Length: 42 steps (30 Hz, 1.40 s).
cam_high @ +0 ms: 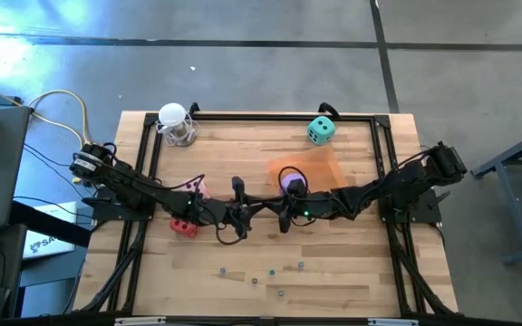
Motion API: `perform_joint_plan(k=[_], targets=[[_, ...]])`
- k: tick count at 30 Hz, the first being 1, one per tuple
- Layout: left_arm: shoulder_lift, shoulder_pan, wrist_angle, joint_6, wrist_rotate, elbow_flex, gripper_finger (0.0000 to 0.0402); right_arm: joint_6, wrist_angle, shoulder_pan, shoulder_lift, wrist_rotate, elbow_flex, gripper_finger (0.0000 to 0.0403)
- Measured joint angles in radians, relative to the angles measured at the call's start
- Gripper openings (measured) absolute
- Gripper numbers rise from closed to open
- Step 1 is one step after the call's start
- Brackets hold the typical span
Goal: Pick & Place Dice
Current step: Put the small blue dice into the orange bin
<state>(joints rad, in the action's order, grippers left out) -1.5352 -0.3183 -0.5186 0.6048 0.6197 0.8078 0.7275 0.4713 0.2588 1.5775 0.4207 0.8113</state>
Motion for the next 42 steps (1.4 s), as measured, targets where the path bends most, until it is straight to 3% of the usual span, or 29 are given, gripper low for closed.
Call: perform_joint_plan(k=[9,18,21,26,32,38,42], targets=[[0.000,0.000,-0.008,0.007,-0.032,0.000,0.0084,-0.021,-0.008,0.001,0.000,-0.005,-0.001,0.0033],[0.001,-0.020,-0.014,0.031,-0.061,0.004,0.0145,-0.049,-0.040,0.001,-0.008,0.001,-0.002,0.0033],[0.001,-0.035,-0.011,0.027,-0.060,0.004,0.0161,-0.051,-0.102,0.004,-0.039,0.060,-0.002,0.0032],[0.001,-0.053,0.017,-0.060,-0.067,0.004,0.0170,-0.028,-0.294,0.040,-0.111,0.252,-0.002,0.0032],[0.001,-0.052,0.050,-0.143,-0.084,0.003,0.0171,0.246,-0.692,0.075,-0.179,0.474,-0.002,0.0032],[0.001,-0.041,0.085,-0.207,-0.178,0.002,0.0171,0.579,-0.997,0.052,-0.179,0.492,-0.002,0.0032],[0.001,-0.026,0.107,-0.256,-0.213,0.002,0.0171,0.639,-1.048,0.024,-0.177,0.472,-0.002,0.0035]])
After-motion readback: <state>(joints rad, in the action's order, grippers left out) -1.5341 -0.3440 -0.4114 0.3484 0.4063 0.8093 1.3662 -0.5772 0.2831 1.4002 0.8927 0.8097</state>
